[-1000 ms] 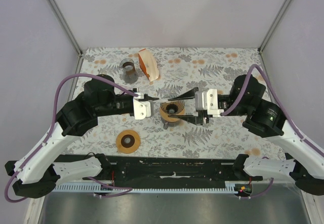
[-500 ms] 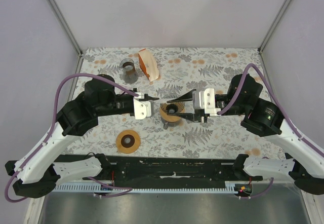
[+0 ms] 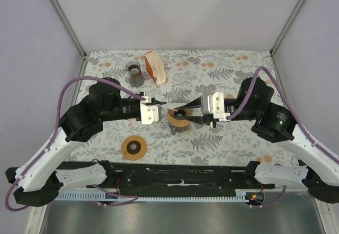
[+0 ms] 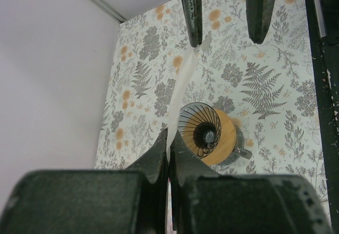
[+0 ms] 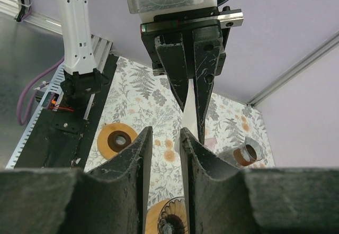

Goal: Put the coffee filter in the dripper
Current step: Pick up the coffee filter from the coffee filter holder.

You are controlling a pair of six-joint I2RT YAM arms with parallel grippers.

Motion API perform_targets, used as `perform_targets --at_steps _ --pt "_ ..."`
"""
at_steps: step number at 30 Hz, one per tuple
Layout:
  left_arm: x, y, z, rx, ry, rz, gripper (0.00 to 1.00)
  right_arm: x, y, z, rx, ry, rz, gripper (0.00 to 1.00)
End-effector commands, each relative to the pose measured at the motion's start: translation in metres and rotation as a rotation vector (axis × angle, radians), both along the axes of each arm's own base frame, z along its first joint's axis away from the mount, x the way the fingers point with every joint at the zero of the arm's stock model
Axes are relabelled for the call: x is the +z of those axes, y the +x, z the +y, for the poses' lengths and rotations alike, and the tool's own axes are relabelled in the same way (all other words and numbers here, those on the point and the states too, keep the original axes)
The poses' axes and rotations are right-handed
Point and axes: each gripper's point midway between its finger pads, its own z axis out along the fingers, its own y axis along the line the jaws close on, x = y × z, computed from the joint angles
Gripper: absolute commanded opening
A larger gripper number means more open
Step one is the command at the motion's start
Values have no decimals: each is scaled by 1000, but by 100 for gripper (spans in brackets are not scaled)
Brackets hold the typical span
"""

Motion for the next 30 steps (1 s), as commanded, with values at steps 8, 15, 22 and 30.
perform_targets --at_steps 8,15,22,30 --pt "13 3 -2 15 -34 -21 2 -10 5 6 -14 -24 2 31" --pt "13 3 -3 12 -34 -18 2 -17 11 11 -36 -46 1 31" --pt "11 3 -2 13 -31 -18 2 -25 18 14 -61 -66 0 31" --pt "7 2 0 3 -10 -33 2 -28 23 12 -87 -74 -14 31"
